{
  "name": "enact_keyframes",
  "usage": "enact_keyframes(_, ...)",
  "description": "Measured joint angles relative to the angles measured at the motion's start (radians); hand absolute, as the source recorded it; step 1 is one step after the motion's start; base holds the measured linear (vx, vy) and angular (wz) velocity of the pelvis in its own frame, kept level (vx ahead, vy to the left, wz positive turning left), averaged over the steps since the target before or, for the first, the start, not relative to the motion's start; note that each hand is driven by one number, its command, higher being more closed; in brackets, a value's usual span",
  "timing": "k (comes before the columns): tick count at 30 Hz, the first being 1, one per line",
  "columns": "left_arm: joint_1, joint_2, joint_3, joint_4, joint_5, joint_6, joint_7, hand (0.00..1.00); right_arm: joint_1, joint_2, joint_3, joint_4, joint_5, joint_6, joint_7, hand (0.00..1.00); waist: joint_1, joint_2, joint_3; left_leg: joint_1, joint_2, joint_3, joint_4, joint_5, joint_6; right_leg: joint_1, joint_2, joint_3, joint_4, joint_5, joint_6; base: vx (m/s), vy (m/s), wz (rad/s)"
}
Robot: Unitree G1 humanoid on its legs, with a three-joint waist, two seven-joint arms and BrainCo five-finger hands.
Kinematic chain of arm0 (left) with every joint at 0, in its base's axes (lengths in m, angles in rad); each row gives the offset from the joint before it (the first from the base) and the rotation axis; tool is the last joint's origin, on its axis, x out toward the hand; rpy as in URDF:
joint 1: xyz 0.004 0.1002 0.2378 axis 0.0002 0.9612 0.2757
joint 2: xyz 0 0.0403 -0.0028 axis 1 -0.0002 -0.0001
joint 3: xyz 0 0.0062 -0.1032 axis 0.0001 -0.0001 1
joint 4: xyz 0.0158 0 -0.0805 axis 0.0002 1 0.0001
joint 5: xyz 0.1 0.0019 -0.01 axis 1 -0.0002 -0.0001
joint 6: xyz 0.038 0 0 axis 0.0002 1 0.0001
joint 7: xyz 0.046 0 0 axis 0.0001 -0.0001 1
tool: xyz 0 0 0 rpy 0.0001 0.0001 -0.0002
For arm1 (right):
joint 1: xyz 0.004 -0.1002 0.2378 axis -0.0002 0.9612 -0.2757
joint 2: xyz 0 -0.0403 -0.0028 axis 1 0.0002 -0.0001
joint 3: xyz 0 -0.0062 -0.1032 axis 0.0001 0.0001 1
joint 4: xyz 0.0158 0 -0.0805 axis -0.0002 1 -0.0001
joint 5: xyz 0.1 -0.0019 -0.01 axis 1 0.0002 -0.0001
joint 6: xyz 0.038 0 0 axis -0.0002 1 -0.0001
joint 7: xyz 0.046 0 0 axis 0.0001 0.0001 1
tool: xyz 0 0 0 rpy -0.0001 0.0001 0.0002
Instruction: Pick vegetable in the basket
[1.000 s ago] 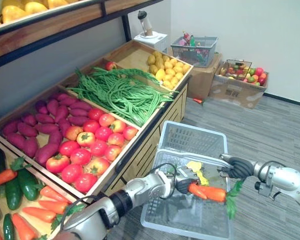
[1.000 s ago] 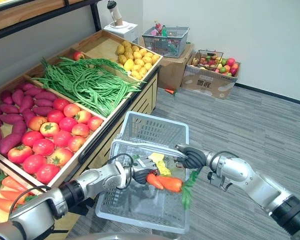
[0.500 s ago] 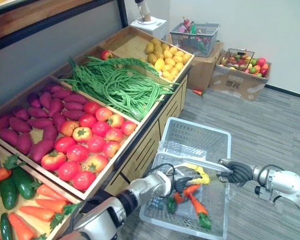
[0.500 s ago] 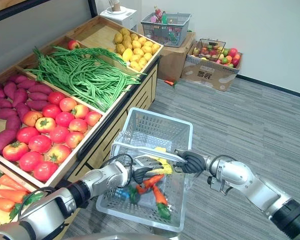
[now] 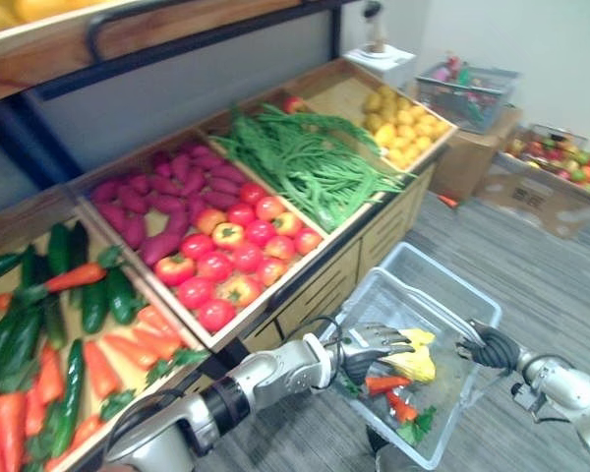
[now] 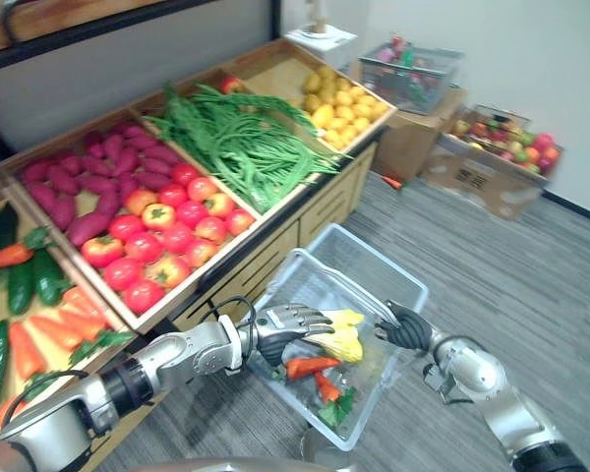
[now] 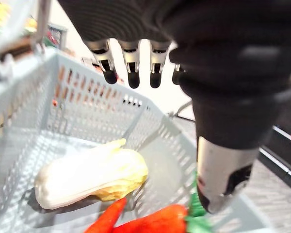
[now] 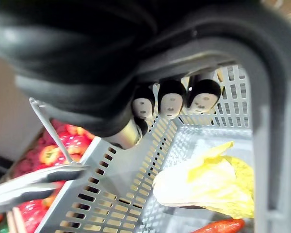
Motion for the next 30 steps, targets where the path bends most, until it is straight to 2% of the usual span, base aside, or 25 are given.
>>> enact_keyframes(2, 0.022, 0.043, 0.004, -0.123, -0.060, -0.017, 0.000, 0.00, 0.007, 0.083, -0.077, 0.105, -0.060, 0.030, -0.045, 1.00, 0.023, -0.008, -0.007, -0.025, -0.023, -0.070, -0.027, 0.019, 0.016, 0.015, -0.027, -0.060, -0.002, 0.000, 0.000, -0.05, 0.024, 0.87)
enact_keyframes(4, 0.073, 0.084, 0.040, -0.227, -0.082, -0.025, 0.000, 0.00, 0.014, 0.162, -0.153, 0.186, -0.079, 0.057, -0.075, 1.00, 0.032, -0.012, -0.015, -0.038, -0.045, -0.125, -0.057, 0.039, 0.027, 0.032, -0.048, -0.110, -0.003, 0.000, 0.000, -0.03, 0.027, 0.92)
enact_keyframes(6, 0.169, 0.136, 0.131, -0.343, -0.135, -0.033, 0.002, 0.00, 0.022, 0.265, -0.263, 0.295, -0.074, 0.078, -0.137, 1.00, 0.044, -0.019, -0.042, -0.063, -0.079, -0.202, -0.110, 0.072, 0.044, 0.049, -0.075, -0.177, -0.013, 0.000, 0.000, -0.02, 0.027, 0.91)
enact_keyframes(7, 0.193, 0.143, 0.161, -0.366, -0.149, -0.034, 0.002, 0.00, 0.022, 0.289, -0.294, 0.325, -0.072, 0.078, -0.152, 1.00, 0.051, -0.022, -0.051, -0.068, -0.088, -0.217, -0.126, 0.084, 0.047, 0.049, -0.081, -0.191, -0.014, 0.000, 0.000, -0.01, 0.017, 0.84)
enact_keyframes(9, 0.304, 0.136, 0.331, -0.437, -0.201, -0.038, 0.010, 0.00, -0.012, 0.367, -0.414, 0.499, 0.012, 0.075, -0.200, 1.00, 0.058, -0.033, -0.076, -0.091, -0.127, -0.299, -0.193, 0.130, 0.060, 0.068, -0.102, -0.262, -0.036, 0.000, 0.000, -0.02, 0.004, 0.97)
enact_keyframes(12, 0.389, 0.110, 0.504, -0.474, -0.250, -0.034, 0.057, 0.00, -0.040, 0.419, -0.510, 0.679, 0.106, 0.077, -0.261, 1.00, 0.079, -0.042, -0.087, -0.101, -0.160, -0.376, -0.258, 0.182, 0.068, 0.089, -0.119, -0.331, -0.056, 0.000, 0.000, -0.01, 0.008, 0.93)
enact_keyframes(14, 0.469, 0.057, 0.665, -0.504, -0.273, -0.020, 0.099, 0.00, -0.053, 0.461, -0.570, 0.817, 0.146, 0.078, -0.297, 1.00, 0.087, -0.039, -0.090, -0.120, -0.186, -0.464, -0.317, 0.233, 0.078, 0.115, -0.131, -0.415, -0.067, -0.007, 0.003, -0.05, 0.015, 1.06)
enact_keyframes(15, 0.487, 0.040, 0.701, -0.512, -0.273, -0.012, 0.111, 0.00, -0.053, 0.474, -0.581, 0.842, 0.157, 0.078, -0.309, 1.00, 0.087, -0.041, -0.089, -0.127, -0.189, -0.488, -0.324, 0.240, 0.080, 0.122, -0.136, -0.434, -0.067, -0.017, 0.005, -0.05, 0.010, 1.18)
enact_keyframes(16, 0.528, -0.019, 0.785, -0.520, -0.275, -0.001, 0.144, 0.00, -0.049, 0.504, -0.609, 0.905, 0.177, 0.080, -0.325, 1.00, 0.094, -0.047, -0.091, -0.144, -0.201, -0.540, -0.327, 0.252, 0.081, 0.139, -0.145, -0.473, -0.066, -0.040, 0.010, -0.04, 0.008, 0.97)
enact_keyframes(19, 0.577, -0.119, 0.891, -0.534, -0.285, 0.014, 0.210, 0.00, -0.027, 0.531, -0.619, 0.974, 0.181, 0.100, -0.337, 1.00, 0.119, -0.045, -0.092, -0.162, -0.208, -0.600, -0.327, 0.267, 0.081, 0.158, -0.145, -0.530, -0.061, -0.058, 0.007, -0.04, 0.009, 0.71)
enact_keyframes(21, 0.606, -0.217, 0.983, -0.535, -0.336, 0.025, 0.284, 0.00, -0.009, 0.544, -0.651, 0.998, 0.183, 0.102, -0.360, 1.00, 0.132, -0.044, -0.096, -0.189, -0.211, -0.650, -0.328, 0.284, 0.084, 0.165, -0.143, -0.575, -0.061, -0.072, -0.003, -0.04, 0.002, 0.62)
enact_keyframes(23, 0.639, -0.287, 1.065, -0.529, -0.358, 0.042, 0.339, 0.00, -0.006, 0.549, -0.676, 1.011, 0.198, 0.101, -0.373, 1.00, 0.135, -0.049, -0.096, -0.204, -0.212, -0.679, -0.328, 0.293, 0.084, 0.171, -0.140, -0.605, -0.061, -0.074, -0.005, -0.04, 0.005, 0.43)
enact_keyframes(25, 0.662, -0.319, 1.108, -0.502, -0.381, 0.057, 0.368, 0.00, -0.006, 0.552, -0.686, 1.017, 0.200, 0.102, -0.379, 1.00, 0.135, -0.050, -0.097, -0.214, -0.212, -0.694, -0.328, 0.299, 0.084, 0.171, -0.138, -0.619, -0.062, -0.074, -0.005, -0.04, 0.003, 0.32)
enact_keyframes(28, 0.669, -0.340, 1.182, -0.294, -0.385, 0.089, 0.404, 0.00, -0.003, 0.563, -0.685, 1.010, 0.202, 0.102, -0.393, 1.00, 0.134, -0.047, -0.099, -0.222, -0.217, -0.730, -0.328, 0.304, 0.086, 0.182, -0.137, -0.651, -0.063, -0.077, -0.009, -0.02, 0.002, 0.25)
enact_keyframes(30, 0.670, -0.341, 1.237, -0.086, -0.382, 0.136, 0.423, 0.00, -0.008, 0.580, -0.683, 0.998, 0.204, 0.102, -0.392, 1.00, 0.133, -0.051, -0.099, -0.222, -0.218, -0.738, -0.328, 0.301, 0.090, 0.189, -0.136, -0.665, -0.068, -0.081, -0.011, -0.01, 0.000, 0.14)
